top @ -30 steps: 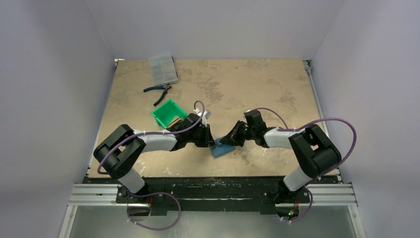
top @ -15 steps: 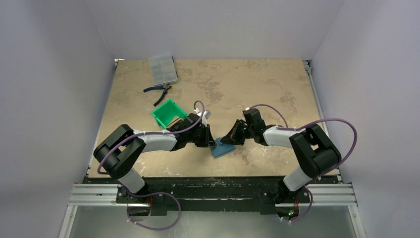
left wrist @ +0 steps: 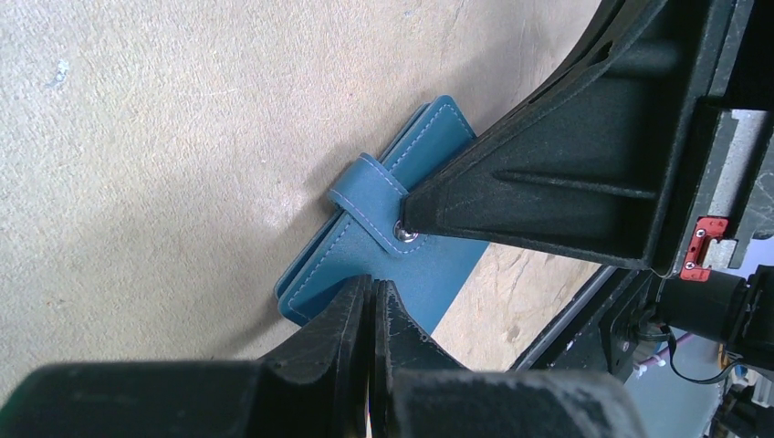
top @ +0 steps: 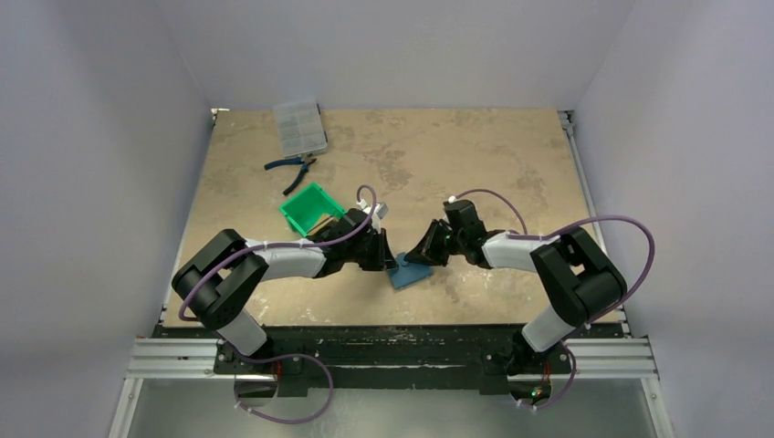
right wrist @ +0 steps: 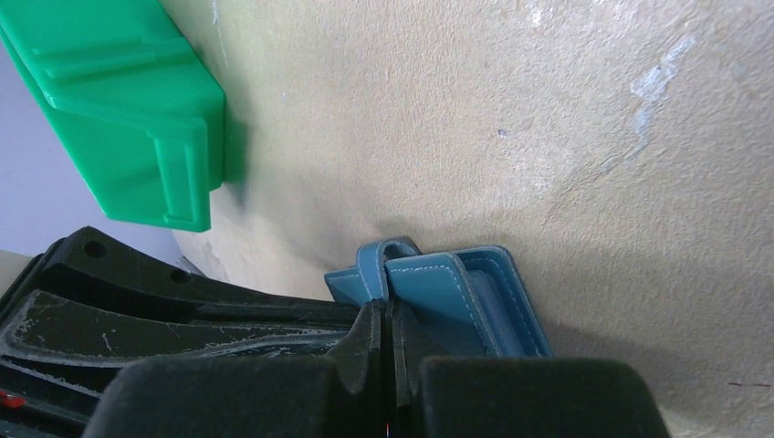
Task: Put the credit cards into the card holder
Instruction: Close the card holder.
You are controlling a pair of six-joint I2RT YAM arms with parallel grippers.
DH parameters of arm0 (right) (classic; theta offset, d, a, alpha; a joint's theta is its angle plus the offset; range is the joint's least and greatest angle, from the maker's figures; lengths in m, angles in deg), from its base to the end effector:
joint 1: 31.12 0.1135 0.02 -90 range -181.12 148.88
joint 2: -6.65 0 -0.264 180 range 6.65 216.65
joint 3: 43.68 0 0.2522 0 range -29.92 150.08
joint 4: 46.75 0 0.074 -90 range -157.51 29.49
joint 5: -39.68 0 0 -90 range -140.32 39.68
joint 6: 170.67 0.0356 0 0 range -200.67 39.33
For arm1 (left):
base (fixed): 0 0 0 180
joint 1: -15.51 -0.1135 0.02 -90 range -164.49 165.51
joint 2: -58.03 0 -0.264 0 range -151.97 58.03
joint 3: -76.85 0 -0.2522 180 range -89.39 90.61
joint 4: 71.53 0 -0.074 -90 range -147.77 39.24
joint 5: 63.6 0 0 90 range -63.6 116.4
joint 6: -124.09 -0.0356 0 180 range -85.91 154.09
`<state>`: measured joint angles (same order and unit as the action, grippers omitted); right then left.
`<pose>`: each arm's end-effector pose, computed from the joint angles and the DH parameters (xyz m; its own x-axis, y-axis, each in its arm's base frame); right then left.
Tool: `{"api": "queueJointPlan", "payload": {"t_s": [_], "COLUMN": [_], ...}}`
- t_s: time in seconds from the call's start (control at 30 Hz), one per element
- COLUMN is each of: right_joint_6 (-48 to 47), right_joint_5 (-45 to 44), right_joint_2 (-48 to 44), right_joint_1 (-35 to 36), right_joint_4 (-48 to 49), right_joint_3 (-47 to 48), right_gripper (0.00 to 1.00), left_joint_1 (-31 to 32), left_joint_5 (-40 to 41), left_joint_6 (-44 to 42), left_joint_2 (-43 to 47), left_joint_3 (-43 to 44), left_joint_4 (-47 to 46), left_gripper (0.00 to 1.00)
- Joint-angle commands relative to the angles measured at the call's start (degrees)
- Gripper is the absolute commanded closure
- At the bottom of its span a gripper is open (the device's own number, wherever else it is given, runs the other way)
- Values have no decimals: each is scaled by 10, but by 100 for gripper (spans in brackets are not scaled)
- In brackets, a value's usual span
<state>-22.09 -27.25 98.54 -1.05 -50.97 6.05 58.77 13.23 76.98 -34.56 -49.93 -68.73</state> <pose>0.2434 0.1570 0.1308 -0.9196 0.3748 -0.1176 0.1724 0.6540 0.7366 0.2183 -0.2166 0.1443 -0.8960 -0.0668 -0.4389 0.2463 0.7479 -0.6165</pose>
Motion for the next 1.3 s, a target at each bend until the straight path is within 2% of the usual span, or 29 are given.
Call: {"api": "queueJointPlan", "payload": {"t_s": [0.0,0.4,0.63,0.9,1.1,1.27], "right_joint_6": [-45,-110,-136,-114,-90,-73], "right_joint_5": [-72,-136,-134,-209,-278,-299], "right_joint_2": [10,-37,-19,17,49,29], "right_joint_1": [12,15,40,83,115,130], "right_joint_4": [-59,-169,-202,-223,-284,-265], "right_joint_3": [-34,-19,8,-1,11,-21], "right_gripper": [100,100,100,100,100,100], "left_joint_1": [1,0,0,0,0,1], "left_joint_5": [42,45,41,41,41,27], "left_joint_6": [-11,-12,-7,-6,-10,-7], "left_joint_2": [-3,-3,-9,-1,3,5], "left_joint_3": [-9,-9,-10,-10,1,7], "left_joint_4": [39,41,33,37,46,42], "left_gripper": [100,100,100,100,100,100]}}
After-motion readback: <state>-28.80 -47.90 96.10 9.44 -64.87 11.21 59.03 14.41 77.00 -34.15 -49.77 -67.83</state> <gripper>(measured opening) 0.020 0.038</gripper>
